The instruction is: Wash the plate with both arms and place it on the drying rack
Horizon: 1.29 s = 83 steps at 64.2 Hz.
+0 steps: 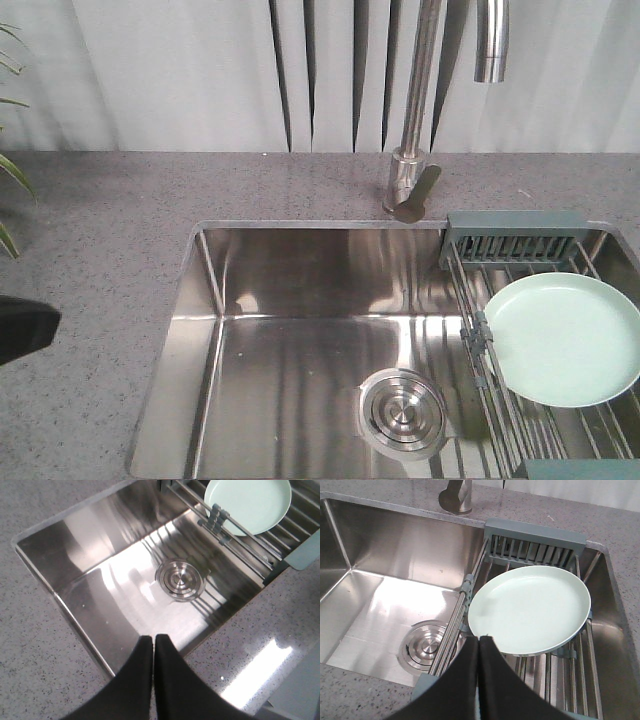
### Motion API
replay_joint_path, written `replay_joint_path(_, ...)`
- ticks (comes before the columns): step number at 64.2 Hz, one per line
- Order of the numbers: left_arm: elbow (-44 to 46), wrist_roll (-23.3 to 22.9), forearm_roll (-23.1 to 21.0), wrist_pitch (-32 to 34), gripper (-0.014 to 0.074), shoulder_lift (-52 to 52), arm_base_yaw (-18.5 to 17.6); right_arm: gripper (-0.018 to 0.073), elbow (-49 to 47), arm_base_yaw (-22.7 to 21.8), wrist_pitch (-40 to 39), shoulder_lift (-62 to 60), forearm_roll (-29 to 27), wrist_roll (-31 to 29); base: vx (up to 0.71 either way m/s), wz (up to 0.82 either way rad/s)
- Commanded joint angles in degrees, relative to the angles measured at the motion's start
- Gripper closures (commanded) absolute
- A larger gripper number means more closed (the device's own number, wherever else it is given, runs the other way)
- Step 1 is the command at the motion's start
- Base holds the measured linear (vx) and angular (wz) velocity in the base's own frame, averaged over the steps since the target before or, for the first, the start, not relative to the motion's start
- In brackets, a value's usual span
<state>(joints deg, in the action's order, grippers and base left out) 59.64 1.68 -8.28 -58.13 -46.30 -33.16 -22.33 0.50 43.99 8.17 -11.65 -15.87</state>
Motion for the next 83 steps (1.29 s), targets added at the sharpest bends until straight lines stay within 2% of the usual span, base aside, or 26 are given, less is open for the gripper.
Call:
replay_joint_path(1, -4.6, -0.7, -0.6, 8.1, 0.0601, 6.3, -0.1, 0.0569, -1.5, -0.3, -4.0, 0.7, -0.3, -0.2, 0.0, 0.0)
replay_joint_path(9, -11.4, -0.7, -0.6, 11.4, 0.0601, 12.2, -0.1, 0.0569, -1.5, -0.3, -4.0, 0.7, -0.3, -0.2, 0.0, 0.0)
replay_joint_path(18, -15.5, -0.6, -0.9, 10.2, 0.0601, 14.6, -0.1, 0.0569, -1.5, -0.3, -4.0, 0.7, -0.3, -0.2, 0.0, 0.0)
replay_joint_path(39, -16.5, -0.6, -0.9, 7.9, 0.0601, 14.7, -0.1, 0.0569, -1.5, -0.3, -4.0, 0.7, -0.3, -0.2, 0.0, 0.0)
replay_joint_path(46, -16.5, -0.1, -0.8, 9.7, 0.0601, 14.7, -0.1, 0.0569, -1.5, -0.3, -4.0, 0.7, -0.3, -0.2, 0.0, 0.0)
replay_joint_path(51, -17.1, -0.1, -1.0, 13.5, 0.0601, 14.7, -0.1, 0.0569, -1.5, -0.3, -4.0, 0.7, -0.3, -0.2, 0.0, 0.0)
replay_joint_path(57, -21.0, 1.3, -1.2, 21.2, 0.0601, 14.8, -0.1, 0.0569, -1.5, -0.3, -4.0, 0.7, -0.3, -0.2, 0.0, 0.0)
replay_joint_path(64, -29.9, 1.4, -1.3, 31.6, 0.0601, 14.8, -0.1, 0.0569, -1.5, -0.3, -4.0, 0.7, -0.5, -0.2, 0.0, 0.0)
replay_joint_path(69, -36.9, 1.1, -3.0, 38.2, 0.0601, 14.8, -0.1, 0.0569, -1.5, -0.3, -4.0, 0.7, -0.5, -0.2, 0.0, 0.0)
replay_joint_path(72, -40.8, 0.9, -4.2, 41.4, 0.0601, 14.8, -0.1, 0.0569, -1.5, -0.3, -4.0, 0.7, -0.5, -0.2, 0.0, 0.0)
replay_joint_path(83, -53.3, 0.9, -4.5, 52.3, 0.0601, 18.1, -0.1, 0.0569, -1.5, -0.3, -4.0, 0.7, -0.5, -0.2, 0.0, 0.0)
